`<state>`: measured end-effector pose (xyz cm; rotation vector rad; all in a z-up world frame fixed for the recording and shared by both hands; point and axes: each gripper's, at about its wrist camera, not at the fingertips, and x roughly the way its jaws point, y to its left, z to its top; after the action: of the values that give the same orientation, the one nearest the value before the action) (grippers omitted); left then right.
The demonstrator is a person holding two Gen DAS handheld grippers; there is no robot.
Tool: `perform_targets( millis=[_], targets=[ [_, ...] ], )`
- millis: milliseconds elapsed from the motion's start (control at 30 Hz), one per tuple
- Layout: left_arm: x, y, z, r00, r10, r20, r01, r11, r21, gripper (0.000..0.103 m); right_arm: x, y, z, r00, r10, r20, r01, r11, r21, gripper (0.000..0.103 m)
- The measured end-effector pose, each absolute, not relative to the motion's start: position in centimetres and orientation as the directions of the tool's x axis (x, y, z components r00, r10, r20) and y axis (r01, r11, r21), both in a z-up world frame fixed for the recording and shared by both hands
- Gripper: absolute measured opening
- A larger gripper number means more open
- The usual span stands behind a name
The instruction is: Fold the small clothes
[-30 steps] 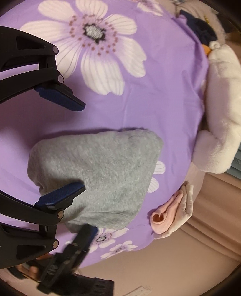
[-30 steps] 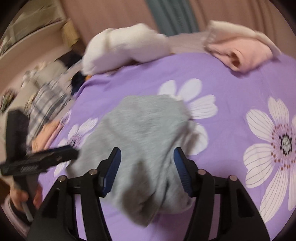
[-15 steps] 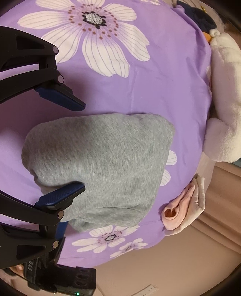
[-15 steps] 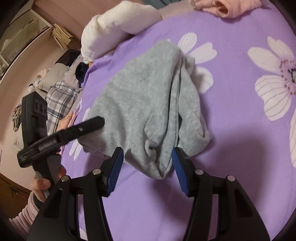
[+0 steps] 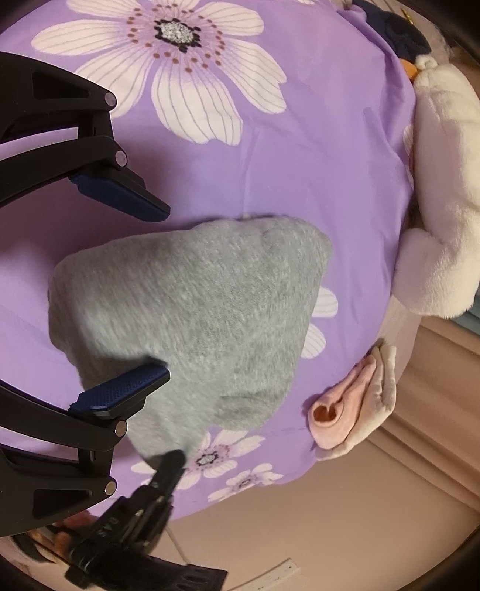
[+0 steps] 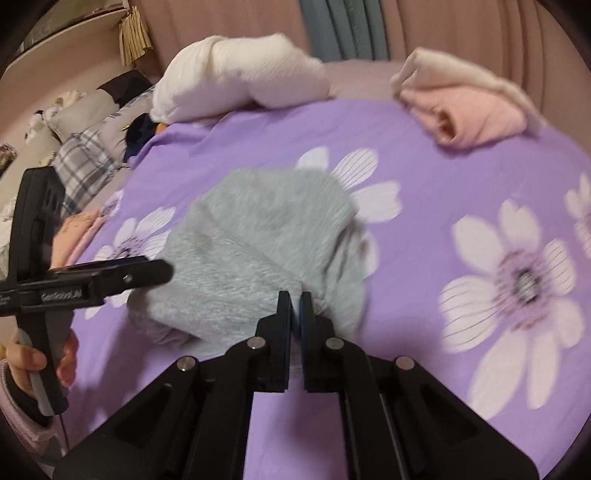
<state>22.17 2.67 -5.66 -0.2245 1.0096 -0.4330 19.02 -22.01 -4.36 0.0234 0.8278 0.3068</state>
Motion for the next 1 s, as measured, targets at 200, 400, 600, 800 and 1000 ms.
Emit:
perform_targets(
  millis=[200, 400, 600, 800, 1000],
  targets=[
    [22.5, 1.2, -7.9, 0.39, -0.427, -0.816, 0.26, 0.901, -0.347, 0.08, 20.0, -20.9, -8.3, 0.584, 0.18, -0.791, -0.284, 0.959, 0.008, 0.006],
    [23.0, 1.1, -9.4, 0.354, -0.415, -0.838, 0.241, 0.906, -0.347, 0.08, 21.1, -23.0, -8.9, 0.526, 0.281, -0.803, -0.248, 0.953, 0.171, 0.024],
    [22.7, 1.1, -9.5, 0.358, -0.411, -0.838, 0.249, 0.907, -0.339, 0.081, 21.0, -24.6, -6.1, 0.582, 0.381, -0.719, -0.231, 0.925, 0.303, 0.052],
    [22.9, 1.0, -9.4, 0.357, -0.412, -0.838, 0.252, 0.907, -0.338, 0.081, 25.6, -23.7, -8.0, 0.598, 0.313, -0.738, -0.133, 0.947, 0.294, 0.041],
    [22.6, 0.5, -9.2, 0.37, -0.401, -0.838, 0.257, 0.911, -0.323, 0.081, 26.5, -22.6, -6.8, 0.624, 0.267, -0.735, -0.166, 0.964, 0.209, 0.009]
  ],
)
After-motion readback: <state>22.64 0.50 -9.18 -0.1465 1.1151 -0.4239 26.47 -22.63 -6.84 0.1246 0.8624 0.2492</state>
